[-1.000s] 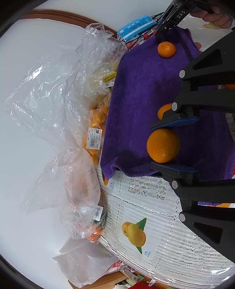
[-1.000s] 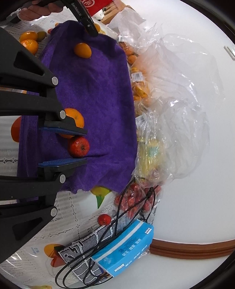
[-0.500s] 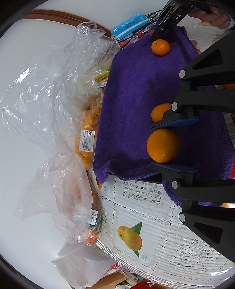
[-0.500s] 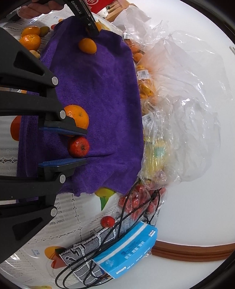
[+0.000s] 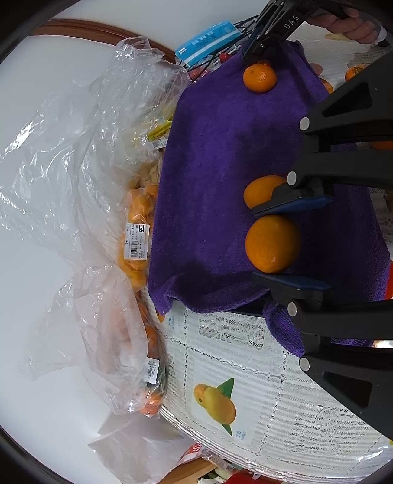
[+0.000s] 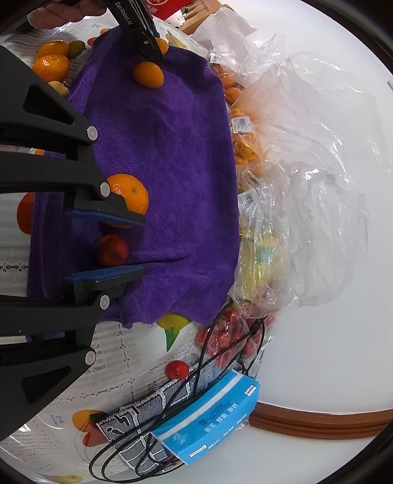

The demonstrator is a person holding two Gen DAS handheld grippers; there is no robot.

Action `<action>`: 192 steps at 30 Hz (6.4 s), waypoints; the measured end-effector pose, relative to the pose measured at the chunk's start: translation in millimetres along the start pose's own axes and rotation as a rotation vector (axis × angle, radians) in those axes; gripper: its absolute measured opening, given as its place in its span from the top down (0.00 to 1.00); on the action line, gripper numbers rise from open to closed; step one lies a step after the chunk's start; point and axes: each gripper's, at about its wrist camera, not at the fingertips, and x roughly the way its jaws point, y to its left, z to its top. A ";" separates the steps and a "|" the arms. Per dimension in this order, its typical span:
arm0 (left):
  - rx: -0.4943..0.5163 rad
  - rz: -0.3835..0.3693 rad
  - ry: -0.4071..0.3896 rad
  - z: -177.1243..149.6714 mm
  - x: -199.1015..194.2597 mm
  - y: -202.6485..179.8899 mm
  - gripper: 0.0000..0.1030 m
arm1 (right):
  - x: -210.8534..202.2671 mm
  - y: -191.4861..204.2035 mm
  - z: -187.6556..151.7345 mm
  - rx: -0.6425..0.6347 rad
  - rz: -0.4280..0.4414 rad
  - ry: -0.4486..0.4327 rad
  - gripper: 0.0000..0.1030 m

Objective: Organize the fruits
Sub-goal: 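Lower the red fruit and orange onto the towel and open both tools, then withdraw both open tools from the towel back toward the loose fruit, then grasp a large orange with the right tool while the left tool grasps a yellow-green fruit, then lift the held orange and yellow-green fruit off the tablecloth with both tools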

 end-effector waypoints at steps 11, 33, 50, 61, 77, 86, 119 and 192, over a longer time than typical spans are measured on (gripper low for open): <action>0.006 -0.022 -0.013 0.7 -4.7 -1.6 0.62 | -6.5 4.2 0.1 -0.003 0.011 -0.022 0.56; 0.041 -0.016 -0.066 1.4 -18.0 -8.2 0.51 | -19.3 2.7 2.3 0.000 -0.038 -0.085 0.54; -0.002 -0.050 -0.096 -3.5 -53.0 3.2 0.48 | -50.3 7.7 -2.2 0.040 0.033 -0.086 0.54; -0.072 -0.020 -0.041 -48.9 -82.7 45.5 0.48 | -80.0 33.4 -46.7 0.045 0.155 -0.001 0.54; -0.064 -0.006 -0.011 -83.7 -110.4 65.9 0.47 | -71.2 88.5 -80.7 -0.043 0.205 0.102 0.50; -0.082 -0.023 0.011 -88.6 -114.2 69.0 0.47 | -55.7 93.6 -84.4 -0.085 0.159 0.129 0.50; -0.041 -0.131 0.123 -70.0 -47.4 8.5 0.48 | -60.2 3.7 -85.9 0.020 0.161 0.052 0.57; 0.067 -0.117 0.053 -79.6 -56.5 3.0 0.77 | -58.2 7.9 -95.8 -0.001 0.085 0.104 0.58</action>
